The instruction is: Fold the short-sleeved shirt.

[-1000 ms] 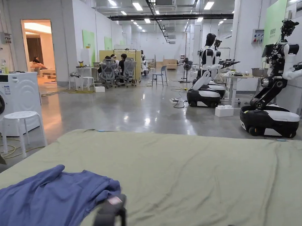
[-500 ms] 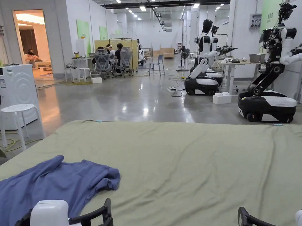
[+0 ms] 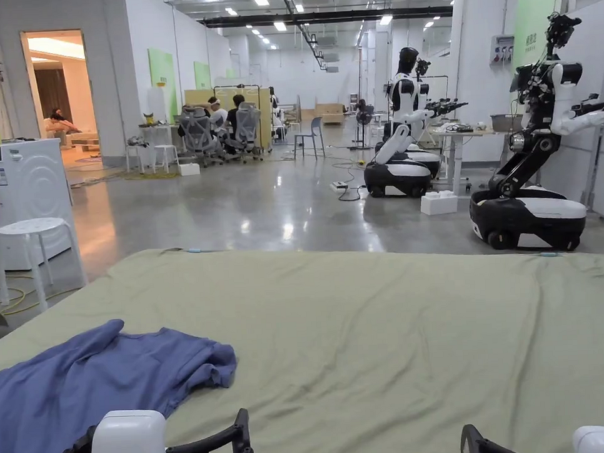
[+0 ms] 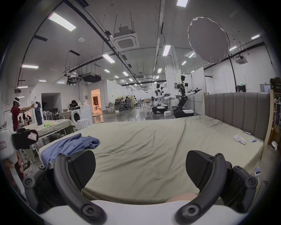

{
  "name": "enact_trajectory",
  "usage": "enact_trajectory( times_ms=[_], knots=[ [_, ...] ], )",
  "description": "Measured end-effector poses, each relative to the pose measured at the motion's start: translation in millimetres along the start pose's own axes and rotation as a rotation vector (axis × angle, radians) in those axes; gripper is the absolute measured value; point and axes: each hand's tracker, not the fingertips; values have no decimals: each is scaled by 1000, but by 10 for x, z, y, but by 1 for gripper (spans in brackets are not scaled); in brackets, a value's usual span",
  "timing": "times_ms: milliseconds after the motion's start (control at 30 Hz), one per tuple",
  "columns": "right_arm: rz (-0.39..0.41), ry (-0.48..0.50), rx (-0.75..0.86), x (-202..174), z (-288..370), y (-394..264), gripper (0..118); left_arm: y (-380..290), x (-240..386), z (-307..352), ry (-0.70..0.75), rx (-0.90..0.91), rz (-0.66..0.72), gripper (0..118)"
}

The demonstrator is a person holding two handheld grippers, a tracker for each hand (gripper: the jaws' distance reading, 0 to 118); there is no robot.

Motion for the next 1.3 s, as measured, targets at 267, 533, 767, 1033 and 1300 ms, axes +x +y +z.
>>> enact_trajectory(
  times_ms=[267, 533, 767, 1033, 1300],
  knots=[
    [11, 4, -11, -93, 41, 5, 118, 3, 28, 30, -4, -11, 21, 118],
    [-1, 0, -16, -183, 81, 64, 118, 20, 41, 46, 2, -3, 10, 118],
    [-51, 30, -47, -105, 24, 54, 118, 24, 75, 55, 16, 10, -28, 118],
    [-36, 15, -40, -56, 11, 49, 118, 21, 93, 55, 1, 8, -21, 118],
    [43, -93, 3, 182, 125, 174, 118, 237, 352, -75, -69, 76, -10, 118]
  ],
)
